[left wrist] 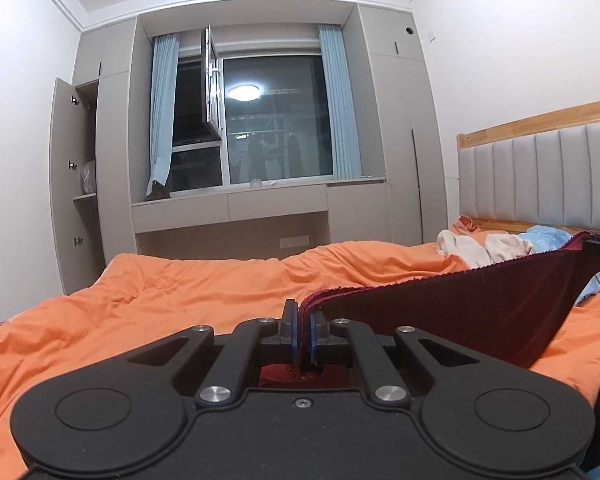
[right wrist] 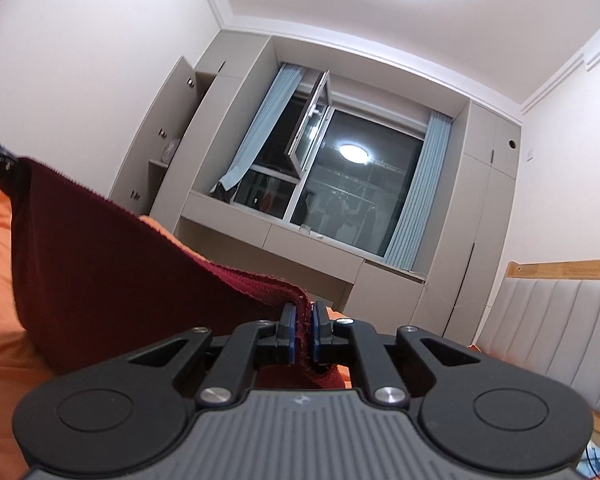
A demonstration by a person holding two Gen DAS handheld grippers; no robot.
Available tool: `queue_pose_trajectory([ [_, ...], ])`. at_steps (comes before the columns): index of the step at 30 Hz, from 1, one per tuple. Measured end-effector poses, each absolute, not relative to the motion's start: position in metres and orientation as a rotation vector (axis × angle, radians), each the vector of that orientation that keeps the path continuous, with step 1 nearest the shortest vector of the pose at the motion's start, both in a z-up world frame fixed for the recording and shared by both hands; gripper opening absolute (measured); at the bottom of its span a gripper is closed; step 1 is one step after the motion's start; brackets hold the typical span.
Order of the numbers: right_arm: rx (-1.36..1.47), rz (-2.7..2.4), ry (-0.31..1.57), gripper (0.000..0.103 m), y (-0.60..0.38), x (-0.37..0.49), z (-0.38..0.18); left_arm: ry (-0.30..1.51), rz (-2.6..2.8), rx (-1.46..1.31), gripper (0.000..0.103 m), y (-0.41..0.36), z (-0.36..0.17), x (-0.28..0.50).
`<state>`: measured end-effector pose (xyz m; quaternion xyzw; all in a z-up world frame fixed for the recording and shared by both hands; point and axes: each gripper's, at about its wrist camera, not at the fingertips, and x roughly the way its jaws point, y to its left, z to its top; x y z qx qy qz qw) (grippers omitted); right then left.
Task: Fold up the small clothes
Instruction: 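Close the left gripper on the hem while the right gripper holds it, lift both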
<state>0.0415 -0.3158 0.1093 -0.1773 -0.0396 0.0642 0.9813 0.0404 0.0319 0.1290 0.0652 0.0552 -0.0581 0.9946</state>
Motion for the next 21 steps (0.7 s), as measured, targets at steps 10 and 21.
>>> queue_pose_trajectory([
  [10, -0.388, 0.159, -0.014, 0.009, -0.300, 0.177, 0.091, 0.167, -0.081, 0.148, 0.007, 0.039, 0.121, 0.153],
  [21, -0.394, 0.212, 0.188, 0.009, -0.292, 0.318, 0.035, 0.337, -0.061, 0.145, 0.007, 0.053, 0.069, 0.298],
])
